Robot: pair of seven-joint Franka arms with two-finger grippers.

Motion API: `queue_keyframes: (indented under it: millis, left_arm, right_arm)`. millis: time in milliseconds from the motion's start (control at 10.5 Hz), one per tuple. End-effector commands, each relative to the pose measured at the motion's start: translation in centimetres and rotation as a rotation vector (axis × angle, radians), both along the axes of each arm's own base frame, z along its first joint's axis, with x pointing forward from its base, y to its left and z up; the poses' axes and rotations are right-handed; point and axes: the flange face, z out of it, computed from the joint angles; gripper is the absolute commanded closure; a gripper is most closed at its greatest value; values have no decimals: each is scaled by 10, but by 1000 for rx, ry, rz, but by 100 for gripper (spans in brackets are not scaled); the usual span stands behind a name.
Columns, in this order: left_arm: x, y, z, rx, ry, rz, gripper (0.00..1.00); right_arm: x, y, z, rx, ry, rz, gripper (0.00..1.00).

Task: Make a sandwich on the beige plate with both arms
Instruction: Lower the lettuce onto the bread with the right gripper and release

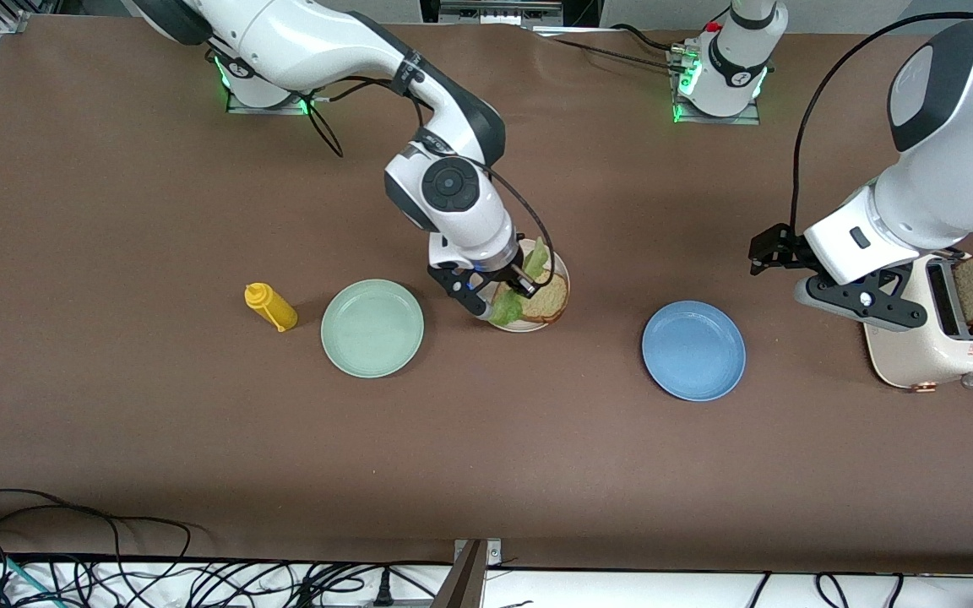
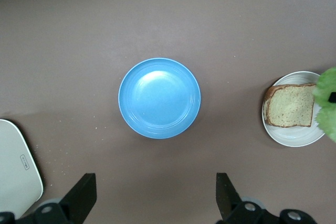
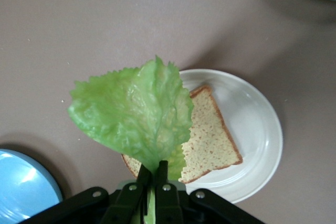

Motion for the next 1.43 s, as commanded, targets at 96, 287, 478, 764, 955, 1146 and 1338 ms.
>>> queue_keyframes:
  millis: [96,287,478,764,955,1146,1338]
  left_arm:
    - [-6,1,6,39,-2,37,0]
    - [-7,-2,7,42,-2,51,0]
    - [-9,-2,10,44,1,51,0]
    - [-9,-2,11,43,1,51,0]
    - [-9,-2,11,44,-1,52,0]
    - [-9,-2,11,44,-1,52,0]
    - [-9,-3,11,44,-1,49,0]
  right_arm:
    - [-7,16,-29,-12,-61,-14,100]
    - [-12,24,-38,2,-73,-5,100]
    - [-16,26,-45,0,-69,-2,86]
    - [-30,37,-49,-2,-56,-4,73]
    - [-35,42,-46,-4,-53,-5,25]
    - [-33,40,-42,-1,-57,-8,7]
    - [-25,35,-26,13,-71,-15,0]
